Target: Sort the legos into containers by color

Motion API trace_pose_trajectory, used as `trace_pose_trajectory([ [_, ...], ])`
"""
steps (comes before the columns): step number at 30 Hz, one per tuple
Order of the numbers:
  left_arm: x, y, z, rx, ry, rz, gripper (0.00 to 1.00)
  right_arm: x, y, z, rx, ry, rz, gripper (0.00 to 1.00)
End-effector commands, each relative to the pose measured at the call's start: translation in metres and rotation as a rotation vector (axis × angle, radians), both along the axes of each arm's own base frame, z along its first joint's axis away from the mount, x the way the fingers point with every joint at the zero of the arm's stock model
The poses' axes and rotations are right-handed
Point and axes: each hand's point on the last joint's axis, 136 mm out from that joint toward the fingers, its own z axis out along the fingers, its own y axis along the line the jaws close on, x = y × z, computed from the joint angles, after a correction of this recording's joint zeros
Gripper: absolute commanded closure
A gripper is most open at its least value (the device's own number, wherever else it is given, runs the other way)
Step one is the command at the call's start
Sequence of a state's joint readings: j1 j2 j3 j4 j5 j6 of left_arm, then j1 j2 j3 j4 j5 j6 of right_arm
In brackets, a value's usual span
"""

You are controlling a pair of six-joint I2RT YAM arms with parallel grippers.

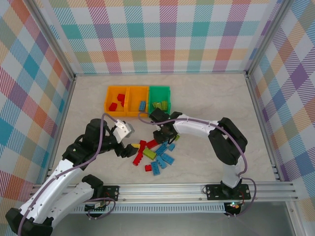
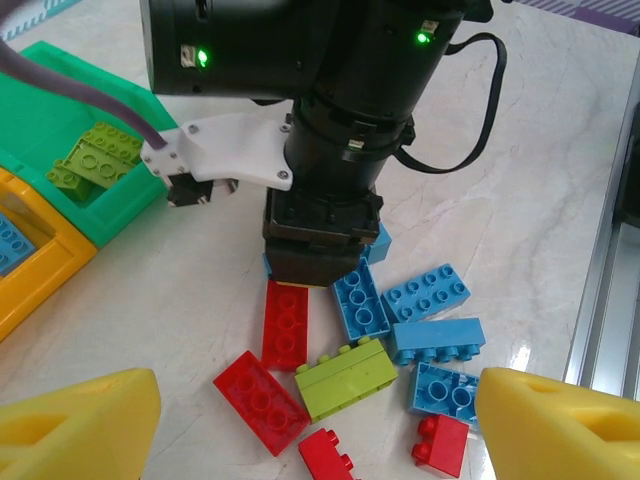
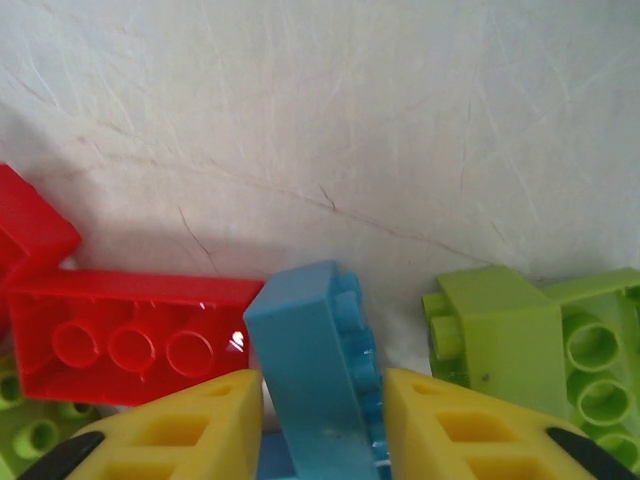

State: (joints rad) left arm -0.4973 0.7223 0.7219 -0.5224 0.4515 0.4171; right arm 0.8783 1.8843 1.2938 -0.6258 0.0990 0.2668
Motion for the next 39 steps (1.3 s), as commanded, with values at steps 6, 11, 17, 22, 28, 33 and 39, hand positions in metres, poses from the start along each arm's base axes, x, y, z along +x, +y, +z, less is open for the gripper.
trace_pose_trajectory([
  [6,0.0,-0.001,-0.001,0.002,-0.019,-0.011,0.17,-0.022,-0.024,-0.016,-0.12,0.058,0.046,0.61],
  [11,-0.001,-0.001,0.001,-0.004,-0.023,-0.008,0.17,-0.01,-0.016,-0.009,-0.095,0.013,0.028,0.73],
  [17,-0.008,-0.003,0.003,-0.019,-0.059,-0.05,0.08,0.01,0.005,0.039,0.03,-0.102,0.006,0.8],
  [22,-0.008,0.003,0.004,-0.016,-0.123,-0.033,0.01,0.042,0.035,0.102,0.197,-0.257,-0.011,0.8],
  [28,0.019,0.031,0.003,0.045,-0.194,0.189,0.0,0.108,0.065,0.136,0.276,-0.408,-0.061,0.79],
  [33,0.044,0.066,0.01,0.07,-0.233,0.451,0.0,0.151,0.09,0.138,0.3,-0.482,-0.054,0.79],
  [39,0.055,0.089,0.014,0.08,-0.246,0.607,0.0,0.189,0.108,0.123,0.276,-0.519,-0.072,0.78],
])
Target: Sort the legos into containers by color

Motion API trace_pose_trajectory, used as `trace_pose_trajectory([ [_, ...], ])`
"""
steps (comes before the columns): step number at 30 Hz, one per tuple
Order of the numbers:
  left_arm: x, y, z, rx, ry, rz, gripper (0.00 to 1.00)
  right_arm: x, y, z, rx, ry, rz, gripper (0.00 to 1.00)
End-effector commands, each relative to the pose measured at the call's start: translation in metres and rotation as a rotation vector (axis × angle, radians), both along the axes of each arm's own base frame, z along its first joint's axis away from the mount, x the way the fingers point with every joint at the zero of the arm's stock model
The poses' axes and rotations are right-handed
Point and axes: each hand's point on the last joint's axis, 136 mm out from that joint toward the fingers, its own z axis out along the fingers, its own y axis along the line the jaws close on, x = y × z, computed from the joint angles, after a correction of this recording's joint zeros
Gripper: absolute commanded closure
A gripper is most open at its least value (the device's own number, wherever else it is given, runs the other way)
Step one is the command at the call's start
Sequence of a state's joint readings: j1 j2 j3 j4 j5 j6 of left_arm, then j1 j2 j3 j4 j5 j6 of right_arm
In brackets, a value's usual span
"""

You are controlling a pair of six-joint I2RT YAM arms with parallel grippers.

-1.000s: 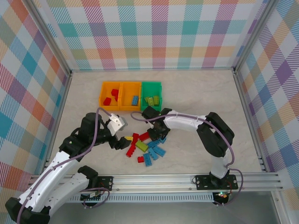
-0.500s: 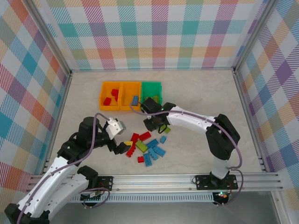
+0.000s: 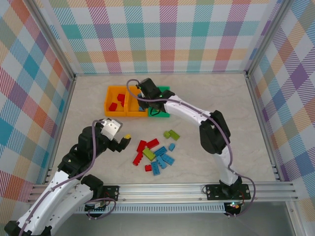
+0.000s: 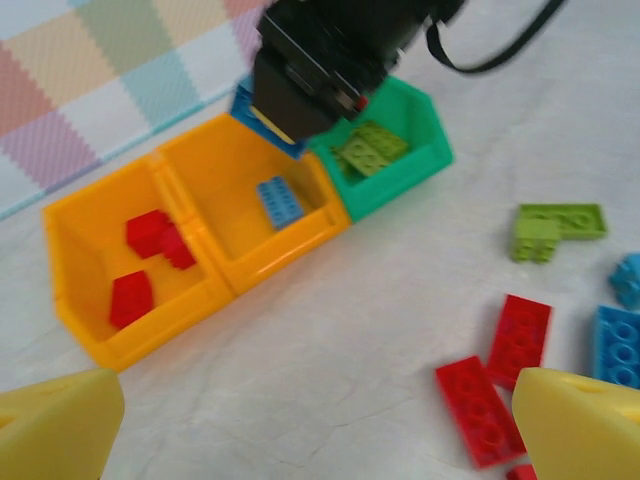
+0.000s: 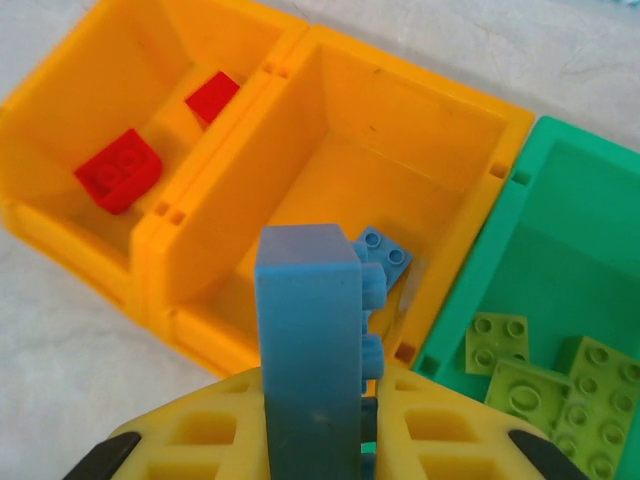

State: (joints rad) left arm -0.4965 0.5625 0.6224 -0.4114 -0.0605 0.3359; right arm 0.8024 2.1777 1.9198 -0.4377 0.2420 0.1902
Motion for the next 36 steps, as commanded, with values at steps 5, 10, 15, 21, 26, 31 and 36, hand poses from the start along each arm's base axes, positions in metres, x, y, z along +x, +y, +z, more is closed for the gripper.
trace_pose_trajectory([
  [5,0.01,0.016,0.003,-0.002,-0.028,0.11,0.0,0.035,0.016,-0.005,-0.047,-0.045,-0.013,0.7],
  [10,0.011,0.014,0.0,0.005,-0.014,0.099,0.0,0.04,0.022,0.0,-0.058,-0.031,-0.01,0.63],
  [15,0.011,0.012,-0.001,0.008,-0.008,0.092,0.0,0.032,0.017,0.023,-0.06,-0.021,0.005,0.62],
  [21,0.011,0.013,-0.002,0.017,-0.006,0.094,0.0,-0.011,-0.016,0.048,-0.044,-0.027,0.059,0.62],
  [26,0.012,0.003,-0.012,-0.019,0.062,0.069,0.0,-0.08,-0.064,0.067,0.021,-0.011,0.122,0.55],
  [31,0.012,-0.028,-0.025,-0.239,0.37,0.098,0.02,-0.169,-0.112,0.066,0.123,0.13,0.193,0.35],
  [36,0.005,-0.091,-0.037,-0.358,0.586,-0.019,0.11,-0.222,-0.164,0.069,0.203,0.178,0.127,0.23],
])
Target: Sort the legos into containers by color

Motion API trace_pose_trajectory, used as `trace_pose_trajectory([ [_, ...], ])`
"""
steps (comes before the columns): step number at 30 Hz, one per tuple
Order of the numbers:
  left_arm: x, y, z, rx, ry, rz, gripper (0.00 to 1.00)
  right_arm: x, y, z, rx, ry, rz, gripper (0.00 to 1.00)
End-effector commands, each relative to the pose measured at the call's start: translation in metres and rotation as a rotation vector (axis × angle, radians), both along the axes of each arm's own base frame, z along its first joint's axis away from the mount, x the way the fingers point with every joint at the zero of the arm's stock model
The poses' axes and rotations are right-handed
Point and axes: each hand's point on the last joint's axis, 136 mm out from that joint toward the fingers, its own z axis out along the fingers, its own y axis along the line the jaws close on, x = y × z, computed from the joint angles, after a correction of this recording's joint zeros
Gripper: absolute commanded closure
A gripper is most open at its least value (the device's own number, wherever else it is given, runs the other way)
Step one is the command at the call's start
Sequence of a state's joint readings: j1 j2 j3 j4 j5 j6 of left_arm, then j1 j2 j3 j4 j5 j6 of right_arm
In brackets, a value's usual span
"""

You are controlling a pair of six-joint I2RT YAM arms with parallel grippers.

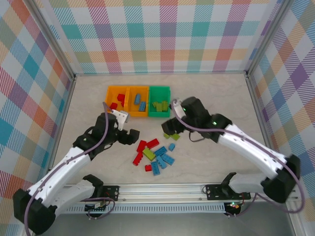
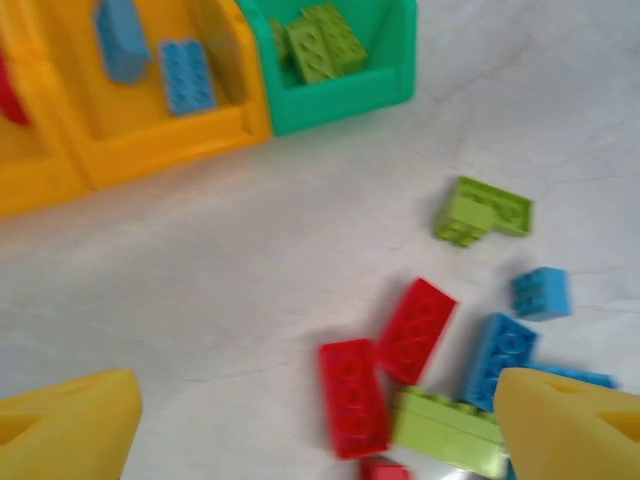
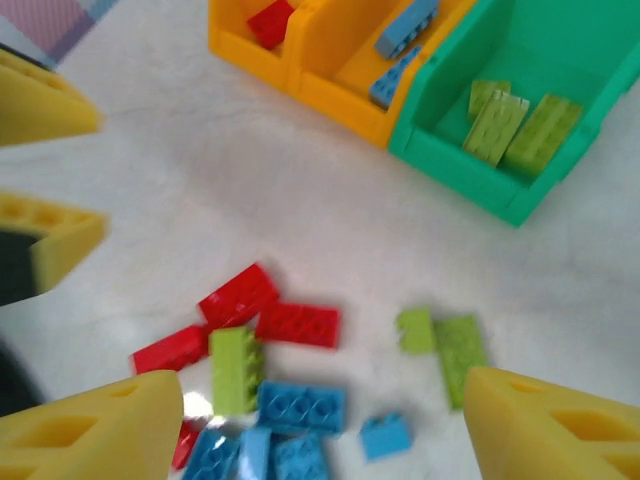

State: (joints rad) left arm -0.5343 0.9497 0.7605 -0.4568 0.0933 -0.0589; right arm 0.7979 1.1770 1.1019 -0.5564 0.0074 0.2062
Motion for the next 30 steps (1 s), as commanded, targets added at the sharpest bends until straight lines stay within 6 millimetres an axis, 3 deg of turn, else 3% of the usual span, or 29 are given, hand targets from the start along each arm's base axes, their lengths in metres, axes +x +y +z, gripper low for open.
trace_pose_trajectory([
  [1,-0.013,-0.048,0.005,-0.12,0.134,-0.075,0.14,-0.03,-0.025,-0.013,0.041,0.089,-0.046,0.22],
  [5,-0.019,-0.072,-0.031,0.114,0.277,-0.192,0.25,-0.042,-0.051,-0.004,0.089,0.032,-0.108,0.13],
  [7,-0.023,-0.081,-0.054,0.226,0.346,-0.269,0.25,-0.048,-0.054,0.0,0.114,0.028,-0.101,0.11],
  [10,-0.014,-0.09,-0.076,0.321,0.352,-0.291,0.26,-0.055,-0.052,-0.002,0.12,0.056,-0.07,0.08],
  [19,0.005,-0.104,-0.119,0.454,0.381,-0.378,0.36,-0.054,-0.051,-0.011,0.11,0.084,-0.086,0.06],
  [26,-0.001,-0.111,-0.146,0.475,0.448,-0.425,0.39,-0.054,-0.054,-0.015,0.092,0.101,-0.103,0.06],
  [30,0.008,-0.108,-0.156,0.497,0.425,-0.374,0.51,-0.056,-0.053,-0.014,0.105,0.111,-0.1,0.05],
])
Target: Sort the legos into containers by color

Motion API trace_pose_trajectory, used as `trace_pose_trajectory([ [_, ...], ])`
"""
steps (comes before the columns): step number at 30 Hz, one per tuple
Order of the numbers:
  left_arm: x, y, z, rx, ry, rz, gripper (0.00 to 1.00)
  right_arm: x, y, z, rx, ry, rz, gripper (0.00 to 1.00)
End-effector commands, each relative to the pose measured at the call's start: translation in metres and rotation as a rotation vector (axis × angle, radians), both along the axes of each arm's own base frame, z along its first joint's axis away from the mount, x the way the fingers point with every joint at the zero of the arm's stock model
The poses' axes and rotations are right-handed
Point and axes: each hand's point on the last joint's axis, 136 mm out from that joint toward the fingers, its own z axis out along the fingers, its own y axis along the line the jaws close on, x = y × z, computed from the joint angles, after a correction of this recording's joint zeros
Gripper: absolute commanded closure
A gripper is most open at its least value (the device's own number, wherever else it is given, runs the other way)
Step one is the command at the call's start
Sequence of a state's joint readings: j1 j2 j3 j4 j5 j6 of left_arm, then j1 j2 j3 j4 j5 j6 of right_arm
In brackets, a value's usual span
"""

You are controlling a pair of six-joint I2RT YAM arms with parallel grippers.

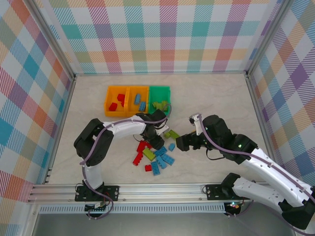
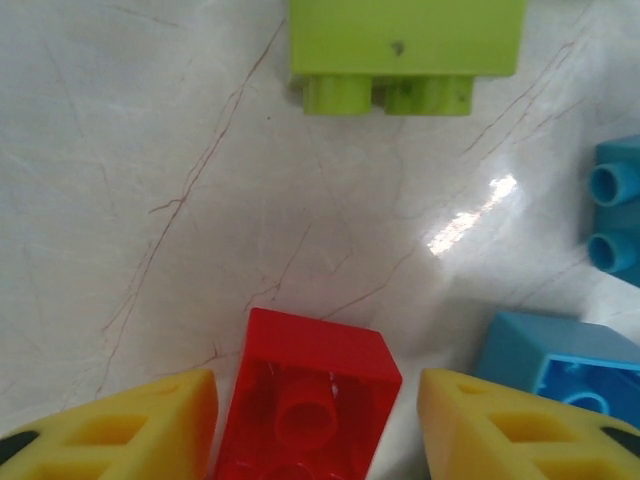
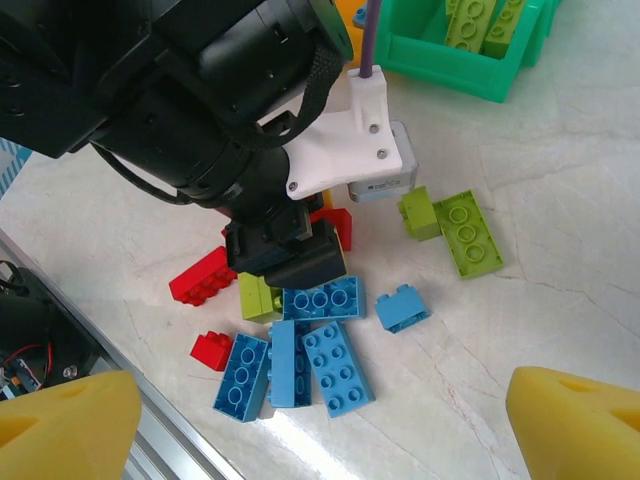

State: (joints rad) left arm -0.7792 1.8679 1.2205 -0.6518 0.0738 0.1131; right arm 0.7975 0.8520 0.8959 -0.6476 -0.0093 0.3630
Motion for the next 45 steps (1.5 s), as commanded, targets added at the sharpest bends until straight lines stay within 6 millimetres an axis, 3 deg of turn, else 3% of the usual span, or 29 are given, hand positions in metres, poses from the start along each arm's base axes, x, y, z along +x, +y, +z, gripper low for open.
trace_pose_trajectory([
  [1,0.003,-0.003,-0.005,0.02,-0.032,0.003,0.55,-0.002,-0.001,-0.004,0.006,0.029,-0.011,0.05],
  [4,0.01,-0.005,-0.004,0.017,-0.065,0.028,0.66,-0.002,-0.001,-0.001,0.008,0.027,-0.013,0.05],
  [6,0.016,-0.01,0.008,-0.017,-0.105,0.041,0.72,-0.002,0.0,0.002,0.017,0.023,-0.008,0.05],
  [9,0.03,-0.016,0.044,-0.094,-0.202,0.075,0.78,-0.005,0.006,0.006,0.043,0.027,0.021,0.05],
  [12,0.056,-0.008,0.091,-0.149,-0.344,0.162,0.78,-0.006,0.013,0.007,0.069,0.037,0.049,0.05],
  [16,0.104,0.038,0.149,-0.18,-0.551,0.351,0.78,-0.005,0.015,0.007,0.072,0.039,0.049,0.05],
  [21,0.168,0.129,0.187,-0.209,-0.669,0.679,0.78,-0.005,0.015,0.01,0.08,0.03,0.049,0.04],
  [24,0.203,0.162,0.19,-0.259,-0.697,0.789,0.77,-0.006,0.012,0.012,0.09,0.026,0.039,0.04],
  [28,0.241,0.191,0.172,-0.267,-0.657,0.905,0.75,-0.009,0.006,0.012,0.096,0.026,0.019,0.04],
  [32,0.262,0.21,0.144,-0.207,-0.611,0.969,0.73,-0.013,0.0,0.013,0.106,0.025,0.001,0.04],
  [36,0.269,0.221,0.13,-0.196,-0.592,1.023,0.59,-0.015,-0.008,0.016,0.115,0.014,-0.026,0.04],
  [38,0.268,0.226,0.132,-0.202,-0.592,1.039,0.49,-0.016,-0.01,0.016,0.121,0.011,-0.033,0.04],
  [41,0.263,0.224,0.149,-0.239,-0.609,1.032,0.48,-0.015,-0.011,0.015,0.122,0.008,-0.043,0.04],
  [45,0.243,0.209,0.192,-0.381,-0.611,1.006,0.47,-0.009,-0.012,0.006,0.099,0.014,-0.071,0.04],
])
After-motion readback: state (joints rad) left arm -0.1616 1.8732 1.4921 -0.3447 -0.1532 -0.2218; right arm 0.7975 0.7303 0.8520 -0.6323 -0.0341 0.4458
